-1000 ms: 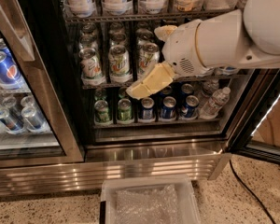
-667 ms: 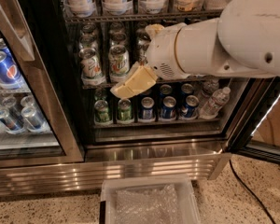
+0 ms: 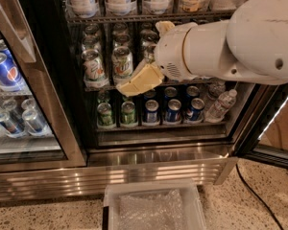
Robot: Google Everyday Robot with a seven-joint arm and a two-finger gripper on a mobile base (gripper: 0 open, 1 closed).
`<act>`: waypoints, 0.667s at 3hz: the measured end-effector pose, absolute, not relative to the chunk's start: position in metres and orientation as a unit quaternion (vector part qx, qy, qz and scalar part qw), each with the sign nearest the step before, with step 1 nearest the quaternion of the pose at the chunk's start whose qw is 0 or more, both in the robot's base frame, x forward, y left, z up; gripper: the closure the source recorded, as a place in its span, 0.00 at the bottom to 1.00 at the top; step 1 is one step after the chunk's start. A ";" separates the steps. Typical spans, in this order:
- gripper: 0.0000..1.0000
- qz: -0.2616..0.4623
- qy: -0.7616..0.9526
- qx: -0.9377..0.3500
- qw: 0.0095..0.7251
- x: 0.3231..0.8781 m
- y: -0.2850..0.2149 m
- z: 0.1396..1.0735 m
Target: Pick blue plastic bottle from top shelf of fridge
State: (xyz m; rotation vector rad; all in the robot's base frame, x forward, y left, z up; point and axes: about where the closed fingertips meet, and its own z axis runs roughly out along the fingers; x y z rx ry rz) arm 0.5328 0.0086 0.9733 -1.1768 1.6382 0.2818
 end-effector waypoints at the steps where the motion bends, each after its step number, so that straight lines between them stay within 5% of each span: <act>1: 0.00 0.140 0.673 -0.506 0.520 0.534 0.031 0.966; 2: 0.00 0.120 0.668 -0.514 0.525 0.538 0.052 0.976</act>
Offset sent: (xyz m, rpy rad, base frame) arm 0.0161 0.0780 0.0195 -0.0311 -0.0124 -0.0080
